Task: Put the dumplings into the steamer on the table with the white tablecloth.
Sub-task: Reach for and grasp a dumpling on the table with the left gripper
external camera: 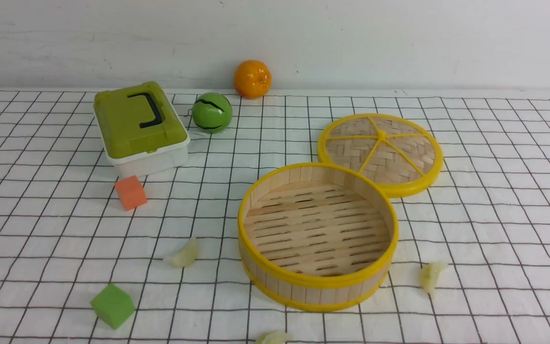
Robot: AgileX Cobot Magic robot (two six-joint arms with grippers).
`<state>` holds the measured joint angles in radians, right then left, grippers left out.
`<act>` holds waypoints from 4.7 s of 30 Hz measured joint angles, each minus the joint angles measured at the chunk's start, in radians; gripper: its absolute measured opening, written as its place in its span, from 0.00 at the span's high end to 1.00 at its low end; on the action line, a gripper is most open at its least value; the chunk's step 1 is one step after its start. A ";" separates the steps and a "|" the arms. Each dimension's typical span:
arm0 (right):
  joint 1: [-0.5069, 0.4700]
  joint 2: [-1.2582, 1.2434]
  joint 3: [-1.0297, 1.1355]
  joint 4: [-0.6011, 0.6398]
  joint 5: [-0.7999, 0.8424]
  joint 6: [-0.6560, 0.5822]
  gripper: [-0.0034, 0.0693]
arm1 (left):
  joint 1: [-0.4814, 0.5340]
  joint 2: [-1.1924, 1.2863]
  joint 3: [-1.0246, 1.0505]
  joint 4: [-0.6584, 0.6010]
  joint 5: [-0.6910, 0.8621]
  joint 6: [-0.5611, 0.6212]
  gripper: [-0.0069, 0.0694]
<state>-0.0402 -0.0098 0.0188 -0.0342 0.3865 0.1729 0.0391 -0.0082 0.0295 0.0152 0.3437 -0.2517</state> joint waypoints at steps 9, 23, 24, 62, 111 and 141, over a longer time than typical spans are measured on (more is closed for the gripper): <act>0.000 0.000 0.000 0.000 0.000 0.000 0.62 | 0.000 0.000 0.000 0.000 0.000 0.000 0.60; 0.000 0.000 0.000 0.000 0.000 0.000 0.62 | 0.000 0.000 0.000 0.000 0.000 0.000 0.60; 0.000 0.000 0.000 0.000 0.000 0.000 0.62 | 0.000 0.000 0.000 0.000 0.000 0.000 0.60; 0.000 0.000 0.000 -0.021 0.000 0.002 0.62 | 0.000 0.000 0.000 0.000 0.000 0.000 0.60; 0.000 0.364 -0.542 0.766 0.166 -0.541 0.98 | -0.016 0.483 -0.725 -0.418 0.521 0.124 0.89; 0.230 0.798 -0.760 0.588 0.760 -0.596 0.98 | -0.469 1.778 -1.412 0.022 0.740 0.149 0.33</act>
<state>0.1898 0.7877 -0.7408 0.5537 1.1468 -0.4228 -0.4294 1.7696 -1.3829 0.0367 1.0841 -0.1031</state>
